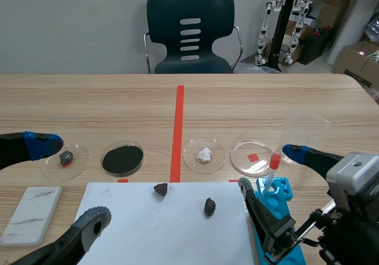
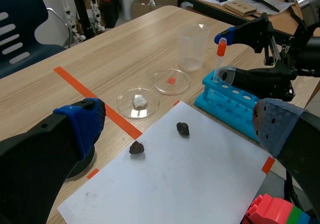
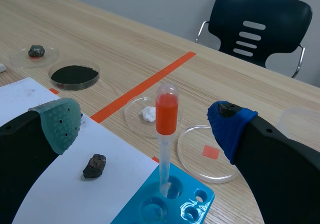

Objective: Pick up the dropper by the top with the right hand

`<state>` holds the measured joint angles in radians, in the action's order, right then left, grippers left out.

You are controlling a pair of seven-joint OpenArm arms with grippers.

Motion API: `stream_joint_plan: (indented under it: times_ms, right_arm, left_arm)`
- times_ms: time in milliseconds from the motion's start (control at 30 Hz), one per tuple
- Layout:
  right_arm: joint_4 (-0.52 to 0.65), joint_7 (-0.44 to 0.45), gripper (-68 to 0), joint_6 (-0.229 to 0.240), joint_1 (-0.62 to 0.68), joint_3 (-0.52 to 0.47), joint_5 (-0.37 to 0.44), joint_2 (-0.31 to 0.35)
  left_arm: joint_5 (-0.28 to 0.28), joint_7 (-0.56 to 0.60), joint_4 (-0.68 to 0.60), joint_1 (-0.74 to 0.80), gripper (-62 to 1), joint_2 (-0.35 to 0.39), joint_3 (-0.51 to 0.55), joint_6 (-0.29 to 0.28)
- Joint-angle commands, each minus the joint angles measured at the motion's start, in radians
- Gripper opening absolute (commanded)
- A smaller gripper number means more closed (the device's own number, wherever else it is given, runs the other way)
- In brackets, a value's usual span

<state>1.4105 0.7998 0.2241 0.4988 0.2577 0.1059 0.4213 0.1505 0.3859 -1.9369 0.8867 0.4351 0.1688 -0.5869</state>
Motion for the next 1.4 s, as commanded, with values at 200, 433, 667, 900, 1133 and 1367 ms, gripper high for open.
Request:
stream_joint_plan:
  times_ms: [200,433,667,900,1133,1367]
  right_arm:
    - [0.006,0.014,-15.1,0.0,-0.008,-0.008,0.011,0.003]
    - [0.006,0.014,-19.4,-0.001,-0.008,-0.008,0.012,0.003]
    - [0.006,0.014,-27.2,-0.045,-0.008,-0.008,0.012,0.003]
    - [0.006,0.014,-41.9,-0.045,-0.008,-0.008,0.012,0.003]
    - [0.006,0.014,-51.7,-0.045,-0.008,-0.008,0.012,0.003]
    - [0.006,0.014,-57.9,-0.045,-0.008,-0.008,0.012,0.003]
  left_arm:
    - [0.011,0.013,-0.005,0.01,1.0,-0.005,0.002,0.0]
    - [0.011,0.013,-0.005,0.01,1.1,-0.005,0.002,0.0]
    - [0.011,0.013,-0.005,0.01,1.1,-0.005,0.002,0.0]
    - [0.011,0.013,-0.005,0.01,1.1,-0.005,0.002,0.0]
    - [0.011,0.013,-0.005,0.01,1.1,-0.005,0.002,0.0]
    - [0.011,0.013,-0.005,0.01,1.0,-0.005,0.002,0.0]
